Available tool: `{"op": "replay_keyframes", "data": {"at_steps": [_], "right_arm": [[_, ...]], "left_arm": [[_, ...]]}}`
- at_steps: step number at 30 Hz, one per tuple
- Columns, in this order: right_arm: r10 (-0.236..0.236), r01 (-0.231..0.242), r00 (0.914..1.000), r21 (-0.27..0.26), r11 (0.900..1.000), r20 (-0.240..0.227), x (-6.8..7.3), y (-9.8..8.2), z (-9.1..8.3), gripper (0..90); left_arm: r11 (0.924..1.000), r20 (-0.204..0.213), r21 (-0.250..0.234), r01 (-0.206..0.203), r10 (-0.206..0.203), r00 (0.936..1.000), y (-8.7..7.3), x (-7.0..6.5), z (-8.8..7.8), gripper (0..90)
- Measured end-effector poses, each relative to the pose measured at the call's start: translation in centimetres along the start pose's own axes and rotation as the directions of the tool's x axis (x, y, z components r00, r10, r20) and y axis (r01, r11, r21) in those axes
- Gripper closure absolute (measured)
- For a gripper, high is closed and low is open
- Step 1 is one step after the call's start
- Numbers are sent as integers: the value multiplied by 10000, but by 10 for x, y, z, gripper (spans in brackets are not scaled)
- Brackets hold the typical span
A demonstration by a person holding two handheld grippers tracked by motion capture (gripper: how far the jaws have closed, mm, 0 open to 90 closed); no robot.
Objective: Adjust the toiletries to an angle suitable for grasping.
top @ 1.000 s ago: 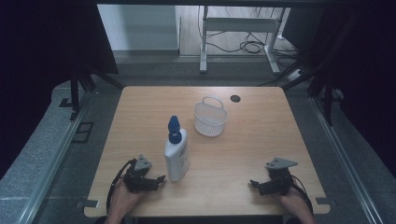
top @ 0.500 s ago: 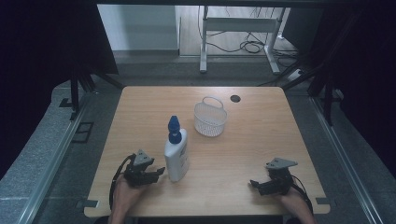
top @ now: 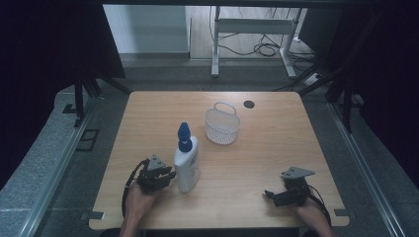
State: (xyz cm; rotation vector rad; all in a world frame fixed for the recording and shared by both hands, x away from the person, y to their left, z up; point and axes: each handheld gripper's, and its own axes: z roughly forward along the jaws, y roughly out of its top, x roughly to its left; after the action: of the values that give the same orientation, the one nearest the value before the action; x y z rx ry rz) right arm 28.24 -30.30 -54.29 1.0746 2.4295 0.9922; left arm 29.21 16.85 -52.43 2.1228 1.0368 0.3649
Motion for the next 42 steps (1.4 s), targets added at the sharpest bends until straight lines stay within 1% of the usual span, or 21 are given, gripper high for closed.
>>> {"op": "replay_keyframes", "data": {"at_steps": [2, 4, 6, 7, 9, 11, 16, 22, 32, 36, 42], "right_arm": [[-1, 1, 10000, -1, 10000, 0, 0, 0, 0, 0], [-8, 8, 10000, -1, 10000, -7, 0, 0, 0, 0], [-21, 21, 10000, -5, 10000, -1, 0, 0, 0, 0], [-21, 21, 10000, -5, 10000, -1, 0, 0, 0, 0], [-19, 19, 10000, -5, 10000, -1, 0, 0, 0, 0], [-22, 22, 10000, 0, 10000, -5, 0, 0, 0, 0], [-22, 22, 10000, -1, 10000, -7, 0, 0, 0, 0], [-26, 26, 10000, 1, 10000, -7, 0, 0, 0, 0], [-30, 30, 10000, -1, 10000, -10, 0, 0, 0, 0], [-18, 18, 10000, -3, 10000, -4, 0, 0, 0, 0], [-21, 21, 10000, -3, 10000, -3, 0, 0, 0, 0]], "left_arm": [[9999, 70, 74, -70, 70, 10000, 2, 0, 1, 771], [9999, 131, 89, -52, 51, 9999, 3, 0, 3, 829], [9999, 206, 118, -55, 53, 9998, 4, -2, 4, 879], [9999, 271, 148, -74, 70, 9996, 4, -2, 4, 890], [9998, 382, 187, -87, 80, 9992, 5, -4, 5, 890], [9996, 578, 259, -65, 50, 9983, 5, -6, 6, 891], [9992, 588, 398, -103, 80, 9982, 6, -9, 8, 892], [9987, 714, 500, -36, 0, 9974, 6, -12, 8, 892], [9978, 910, 616, -230, 174, 9957, 7, -21, 10, 892], [9965, 1034, 721, -420, 344, 9940, 8, -26, 10, 892], [9965, 1125, 692, -467, 388, 9929, 9, -32, 12, 892]]}}
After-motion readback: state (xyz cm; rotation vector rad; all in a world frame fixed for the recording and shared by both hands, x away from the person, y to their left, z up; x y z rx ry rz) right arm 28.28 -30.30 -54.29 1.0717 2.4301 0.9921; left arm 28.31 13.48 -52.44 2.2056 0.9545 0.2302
